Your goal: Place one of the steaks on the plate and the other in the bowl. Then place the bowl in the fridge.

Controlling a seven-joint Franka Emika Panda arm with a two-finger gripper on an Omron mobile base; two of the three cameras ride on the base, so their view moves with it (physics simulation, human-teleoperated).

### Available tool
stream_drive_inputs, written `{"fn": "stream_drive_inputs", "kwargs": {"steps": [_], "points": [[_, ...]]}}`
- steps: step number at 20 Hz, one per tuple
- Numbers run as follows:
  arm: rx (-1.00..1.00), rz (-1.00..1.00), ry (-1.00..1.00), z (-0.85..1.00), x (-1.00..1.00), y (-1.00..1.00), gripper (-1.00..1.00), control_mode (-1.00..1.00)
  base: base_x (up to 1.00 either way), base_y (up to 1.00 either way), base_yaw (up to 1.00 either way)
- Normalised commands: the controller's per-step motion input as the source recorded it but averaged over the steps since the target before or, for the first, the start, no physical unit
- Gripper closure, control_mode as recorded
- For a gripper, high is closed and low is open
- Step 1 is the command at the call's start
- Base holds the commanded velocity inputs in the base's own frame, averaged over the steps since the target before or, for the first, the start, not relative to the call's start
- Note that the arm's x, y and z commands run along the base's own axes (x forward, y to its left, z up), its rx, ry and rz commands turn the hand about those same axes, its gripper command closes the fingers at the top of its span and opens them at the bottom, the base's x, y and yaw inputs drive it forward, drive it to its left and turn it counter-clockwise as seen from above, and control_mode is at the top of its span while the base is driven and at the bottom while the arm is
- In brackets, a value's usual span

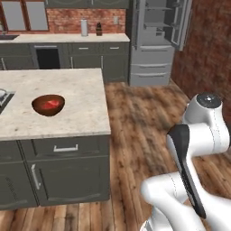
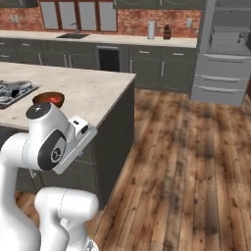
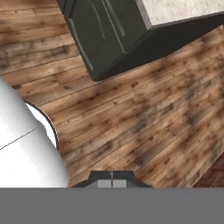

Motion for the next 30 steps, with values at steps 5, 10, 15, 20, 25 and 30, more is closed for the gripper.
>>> {"fn": "stream_drive_inputs", "kwargs": {"steps": [5, 10, 15, 20, 25, 30], "points": [[0.00, 0.00, 0.00, 0.00, 0.00, 0.00, 1.00, 1.00, 0.00, 0.67, -0.11], [0.00, 0.00, 0.00, 0.00, 0.00, 0.00, 1.00, 1.00, 0.04, 0.73, -0.11], [0.00, 0.00, 0.00, 0.00, 0.00, 0.00, 1.00, 1.00, 0.15, 0.70, -0.11], [0.00, 0.00, 0.00, 0.00, 0.00, 0.00, 1.00, 1.00, 0.42, 0.52, -0.10], [0.00, 0.00, 0.00, 0.00, 0.00, 0.00, 1.00, 1.00, 0.40, 0.50, -0.10], [0.00, 0.00, 0.00, 0.00, 0.00, 0.00, 1.00, 1.00, 0.38, 0.40, -0.09]]}}
